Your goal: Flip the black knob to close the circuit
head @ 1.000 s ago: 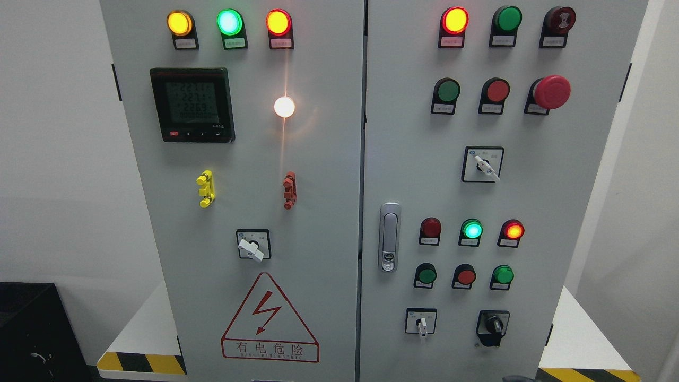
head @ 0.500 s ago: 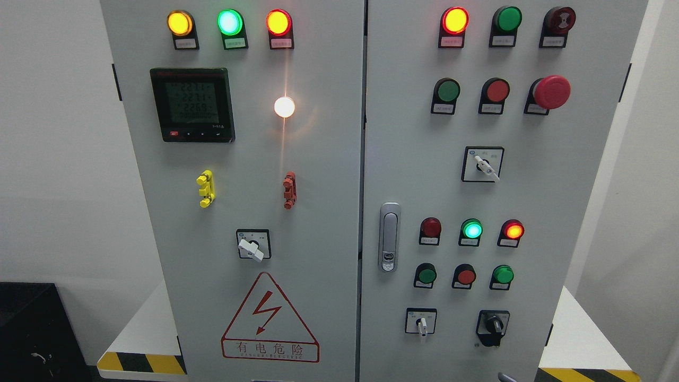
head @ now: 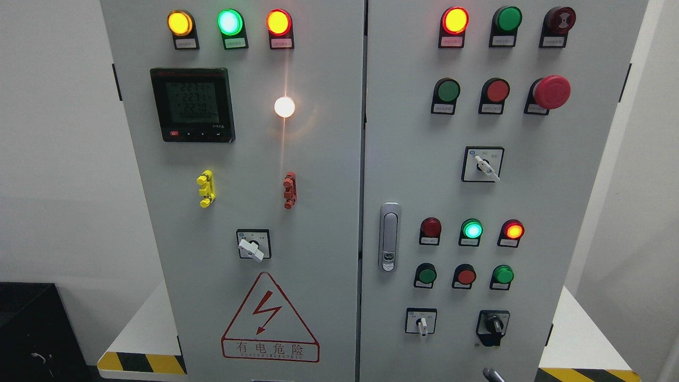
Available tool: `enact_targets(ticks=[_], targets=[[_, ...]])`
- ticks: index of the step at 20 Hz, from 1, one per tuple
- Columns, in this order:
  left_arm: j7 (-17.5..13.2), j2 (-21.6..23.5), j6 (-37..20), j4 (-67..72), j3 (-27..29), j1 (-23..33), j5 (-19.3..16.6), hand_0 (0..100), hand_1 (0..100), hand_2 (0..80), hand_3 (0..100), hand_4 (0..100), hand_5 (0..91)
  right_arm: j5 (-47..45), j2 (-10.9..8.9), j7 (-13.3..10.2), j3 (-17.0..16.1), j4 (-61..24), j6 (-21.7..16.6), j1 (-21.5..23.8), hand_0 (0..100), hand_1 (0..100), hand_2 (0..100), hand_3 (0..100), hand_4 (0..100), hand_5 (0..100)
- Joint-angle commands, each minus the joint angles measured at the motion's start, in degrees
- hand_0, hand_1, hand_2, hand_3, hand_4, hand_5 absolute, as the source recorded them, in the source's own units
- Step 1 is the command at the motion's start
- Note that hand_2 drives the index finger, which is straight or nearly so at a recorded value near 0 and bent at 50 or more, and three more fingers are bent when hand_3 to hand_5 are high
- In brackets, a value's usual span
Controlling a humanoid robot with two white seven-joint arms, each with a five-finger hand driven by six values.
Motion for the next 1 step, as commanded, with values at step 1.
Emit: enact_targets(ticks=[1], targets=[[0.0,0.0,0.0,-1.7,0.0,1.2,0.0,12,56,0.0,0,0,0.0,-2.8,-0.12,0.3,0.2,-0.3,-0.4,0.9,0,0,0,0,0,0]])
